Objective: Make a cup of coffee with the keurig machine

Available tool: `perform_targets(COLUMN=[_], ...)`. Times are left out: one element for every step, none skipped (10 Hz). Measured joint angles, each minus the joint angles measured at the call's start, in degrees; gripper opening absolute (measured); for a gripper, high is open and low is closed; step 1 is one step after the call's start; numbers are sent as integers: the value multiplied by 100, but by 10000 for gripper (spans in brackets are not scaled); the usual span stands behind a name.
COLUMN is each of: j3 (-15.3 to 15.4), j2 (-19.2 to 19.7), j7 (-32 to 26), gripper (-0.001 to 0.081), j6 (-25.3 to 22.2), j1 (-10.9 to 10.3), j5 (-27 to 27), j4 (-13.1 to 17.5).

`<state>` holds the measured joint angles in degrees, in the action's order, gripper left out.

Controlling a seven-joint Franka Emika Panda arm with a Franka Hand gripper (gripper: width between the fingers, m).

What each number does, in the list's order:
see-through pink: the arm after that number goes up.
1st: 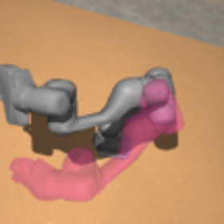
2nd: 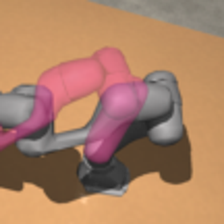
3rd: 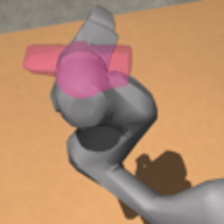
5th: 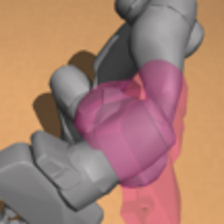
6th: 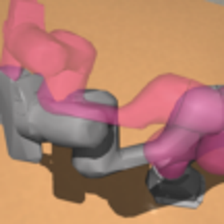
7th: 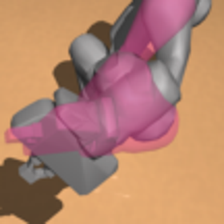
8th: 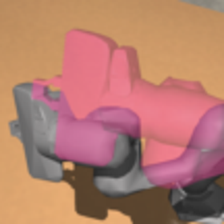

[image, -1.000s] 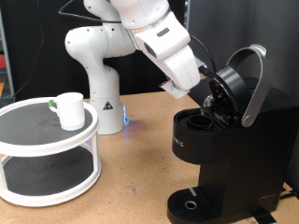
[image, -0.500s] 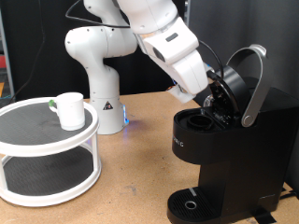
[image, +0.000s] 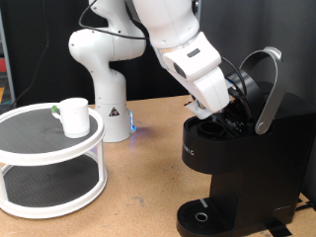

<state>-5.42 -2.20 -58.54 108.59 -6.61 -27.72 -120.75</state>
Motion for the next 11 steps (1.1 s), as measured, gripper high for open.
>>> perform_targets(j3=[33, 53, 68, 82, 105, 123, 142, 161, 176, 178, 177], j2=[57, 118, 170, 224, 252, 266, 281, 304, 333, 369, 418], j7=[40, 52, 53, 53, 54, 56, 68, 118, 201, 310, 449], gripper=[115, 115, 115, 115, 115, 115, 115, 115, 115, 115, 115], j6=[65, 120, 177, 219, 249, 261, 268, 270, 269, 235, 180], j1=[0, 0, 0, 0, 0, 0, 0, 0, 0, 0, 1], j5=[0, 0, 0, 0, -2, -2, -2, -2, -2, -18, -26], j4=[0, 0, 0, 1, 8, 7, 7, 11, 29, 58, 104])
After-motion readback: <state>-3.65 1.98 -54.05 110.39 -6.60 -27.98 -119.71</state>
